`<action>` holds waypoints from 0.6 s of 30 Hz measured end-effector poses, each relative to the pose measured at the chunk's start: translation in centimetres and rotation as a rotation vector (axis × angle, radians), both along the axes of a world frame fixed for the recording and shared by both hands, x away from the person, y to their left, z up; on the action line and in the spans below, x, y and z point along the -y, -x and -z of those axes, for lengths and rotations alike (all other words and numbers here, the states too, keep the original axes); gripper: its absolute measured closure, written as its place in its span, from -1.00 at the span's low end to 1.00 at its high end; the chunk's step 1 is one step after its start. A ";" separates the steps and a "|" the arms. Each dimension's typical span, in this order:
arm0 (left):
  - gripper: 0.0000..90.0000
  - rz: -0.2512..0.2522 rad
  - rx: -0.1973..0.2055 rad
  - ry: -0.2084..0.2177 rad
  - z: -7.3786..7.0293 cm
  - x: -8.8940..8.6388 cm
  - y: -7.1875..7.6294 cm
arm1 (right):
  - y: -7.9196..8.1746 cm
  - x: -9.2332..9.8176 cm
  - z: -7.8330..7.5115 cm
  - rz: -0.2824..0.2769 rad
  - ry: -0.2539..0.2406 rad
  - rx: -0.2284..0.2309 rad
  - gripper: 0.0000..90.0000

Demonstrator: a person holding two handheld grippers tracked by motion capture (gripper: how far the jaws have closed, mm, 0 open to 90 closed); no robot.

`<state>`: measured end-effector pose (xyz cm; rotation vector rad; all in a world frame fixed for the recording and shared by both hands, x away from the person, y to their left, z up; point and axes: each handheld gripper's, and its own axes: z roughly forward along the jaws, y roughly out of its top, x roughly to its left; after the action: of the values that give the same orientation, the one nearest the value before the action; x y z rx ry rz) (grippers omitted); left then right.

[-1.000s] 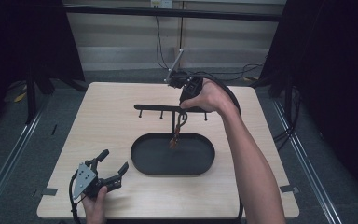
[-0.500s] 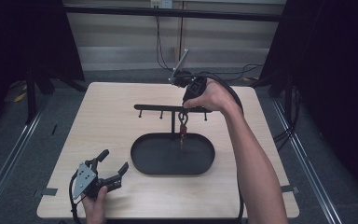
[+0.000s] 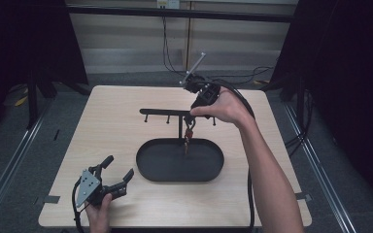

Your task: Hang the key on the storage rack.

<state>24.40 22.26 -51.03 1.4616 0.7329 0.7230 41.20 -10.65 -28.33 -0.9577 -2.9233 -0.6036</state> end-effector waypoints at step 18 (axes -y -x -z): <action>-0.65 0.002 0.000 -0.001 0.0 0.0 0.0 | 4.0 2.4 1.1 0.040 -0.173 0.103 0.09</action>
<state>24.40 22.28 -51.02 1.4631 0.7316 0.7219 37.15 -13.10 -29.45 -0.9953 -2.8834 -0.9172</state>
